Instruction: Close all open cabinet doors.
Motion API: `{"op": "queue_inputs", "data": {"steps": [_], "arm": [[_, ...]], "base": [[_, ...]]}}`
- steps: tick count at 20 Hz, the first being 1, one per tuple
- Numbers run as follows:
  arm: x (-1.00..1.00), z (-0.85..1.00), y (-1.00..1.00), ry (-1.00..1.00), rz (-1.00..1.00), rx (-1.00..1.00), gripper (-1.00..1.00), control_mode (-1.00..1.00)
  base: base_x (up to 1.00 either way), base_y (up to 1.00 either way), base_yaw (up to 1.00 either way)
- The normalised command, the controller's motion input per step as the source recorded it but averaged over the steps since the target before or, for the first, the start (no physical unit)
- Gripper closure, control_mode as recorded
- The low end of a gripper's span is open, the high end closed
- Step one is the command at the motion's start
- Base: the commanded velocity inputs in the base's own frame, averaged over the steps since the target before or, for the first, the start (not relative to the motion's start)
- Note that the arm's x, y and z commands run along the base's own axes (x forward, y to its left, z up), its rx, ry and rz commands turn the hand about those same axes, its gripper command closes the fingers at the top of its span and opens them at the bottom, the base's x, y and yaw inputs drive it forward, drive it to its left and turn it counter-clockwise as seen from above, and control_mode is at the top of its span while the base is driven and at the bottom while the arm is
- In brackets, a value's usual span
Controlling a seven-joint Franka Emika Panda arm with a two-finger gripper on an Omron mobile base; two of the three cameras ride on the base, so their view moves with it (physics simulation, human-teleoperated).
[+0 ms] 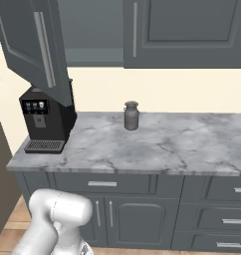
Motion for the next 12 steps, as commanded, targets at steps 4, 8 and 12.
{"op": "queue_inputs", "data": {"steps": [4,8,12], "arm": [[0.48,0.00,-0.17,0.08,0.00,0.00,-1.00,-1.00],[0.33,-0.01,-0.22,0.00,0.00,0.00,-1.00,-1.00],[0.35,-0.09,-0.08,0.00,0.00,0.00,-1.00,-1.00]], "base": [[0.00,0.00,0.00],[0.00,0.00,0.00],[0.00,0.00,0.00]]}}
